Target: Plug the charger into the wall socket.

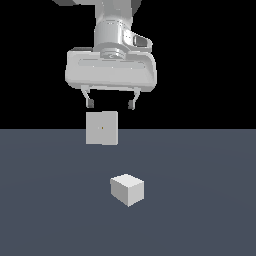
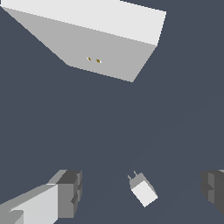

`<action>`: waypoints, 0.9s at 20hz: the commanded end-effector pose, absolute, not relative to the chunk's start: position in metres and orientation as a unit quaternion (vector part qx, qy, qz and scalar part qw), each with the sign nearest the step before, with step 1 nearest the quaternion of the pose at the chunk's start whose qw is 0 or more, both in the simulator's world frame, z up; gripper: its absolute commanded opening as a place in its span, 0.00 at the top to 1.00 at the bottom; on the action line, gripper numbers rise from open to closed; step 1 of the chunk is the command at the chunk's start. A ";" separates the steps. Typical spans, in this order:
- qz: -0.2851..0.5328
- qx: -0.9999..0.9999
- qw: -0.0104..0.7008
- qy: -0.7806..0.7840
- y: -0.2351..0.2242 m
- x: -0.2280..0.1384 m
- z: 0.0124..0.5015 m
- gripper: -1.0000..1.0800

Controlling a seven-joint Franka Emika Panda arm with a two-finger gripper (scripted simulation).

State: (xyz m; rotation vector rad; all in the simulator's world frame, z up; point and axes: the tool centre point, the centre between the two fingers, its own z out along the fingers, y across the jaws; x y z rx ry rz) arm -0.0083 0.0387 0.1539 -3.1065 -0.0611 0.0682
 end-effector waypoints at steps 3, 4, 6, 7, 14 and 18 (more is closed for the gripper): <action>0.022 -0.999 0.017 -0.021 0.039 -0.009 0.154 0.04; 0.022 -0.999 0.017 -0.023 0.039 -0.009 0.153 0.04; 0.021 -0.999 0.017 -0.029 0.039 -0.012 0.152 0.04; 0.021 -0.999 0.016 -0.033 0.039 -0.013 0.150 0.04; 0.016 -0.996 0.014 -0.081 0.038 -0.030 0.138 0.04; 0.012 -0.992 0.013 -0.123 0.036 -0.045 0.127 0.04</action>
